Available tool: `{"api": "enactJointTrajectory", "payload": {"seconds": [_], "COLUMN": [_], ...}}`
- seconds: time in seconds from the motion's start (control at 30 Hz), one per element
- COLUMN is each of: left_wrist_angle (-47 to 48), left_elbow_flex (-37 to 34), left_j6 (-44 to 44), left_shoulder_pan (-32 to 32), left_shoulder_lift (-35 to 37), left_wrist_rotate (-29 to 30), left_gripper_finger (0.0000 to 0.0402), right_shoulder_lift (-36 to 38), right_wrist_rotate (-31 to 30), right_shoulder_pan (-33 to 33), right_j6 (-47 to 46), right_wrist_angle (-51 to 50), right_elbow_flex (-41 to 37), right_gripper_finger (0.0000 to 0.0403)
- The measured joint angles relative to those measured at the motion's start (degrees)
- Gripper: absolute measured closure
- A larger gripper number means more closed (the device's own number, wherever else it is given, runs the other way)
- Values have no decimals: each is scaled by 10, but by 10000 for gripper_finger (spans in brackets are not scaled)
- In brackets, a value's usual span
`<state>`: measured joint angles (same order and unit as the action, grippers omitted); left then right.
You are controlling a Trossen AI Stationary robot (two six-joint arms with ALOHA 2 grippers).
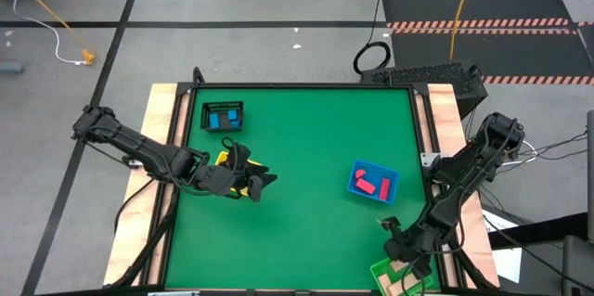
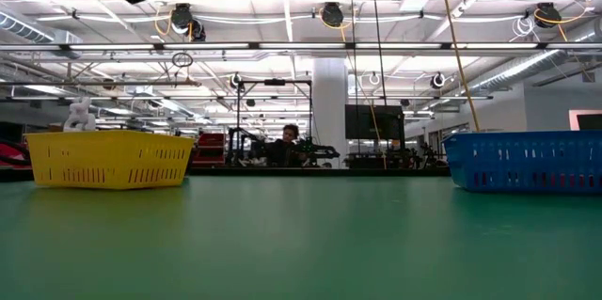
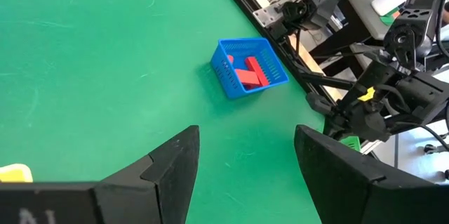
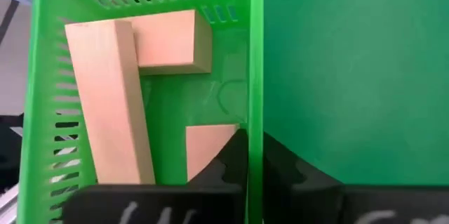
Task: Sort & place blocks by color
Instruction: Adjust the green basket
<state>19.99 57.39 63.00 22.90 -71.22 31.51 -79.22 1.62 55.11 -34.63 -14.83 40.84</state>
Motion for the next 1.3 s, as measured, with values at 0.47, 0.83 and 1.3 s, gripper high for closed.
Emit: {"api": "enactJointTrajectory", "payload": {"seconds": [0.47,0.83,1.3], "left_wrist_angle": [0,0,13], "left_elbow_flex": [0,0,0], "left_j6": [-6,-31,-25], "left_shoulder_pan": [0,0,8], "left_shoulder_lift": [0,0,0], "left_wrist_rotate": [-1,-16,-21], "left_gripper_finger": [167,167,167], "right_shoulder_lift": [0,24,43], "right_wrist_rotate": [-18,-25,-33], "right_shoulder_pan": [-60,-111,-130], "right_j6": [-101,-95,-108], "right_wrist_angle": [-1,-32,-38], "right_elbow_flex": [0,0,0], "right_gripper_finger": [402,403,403]}}
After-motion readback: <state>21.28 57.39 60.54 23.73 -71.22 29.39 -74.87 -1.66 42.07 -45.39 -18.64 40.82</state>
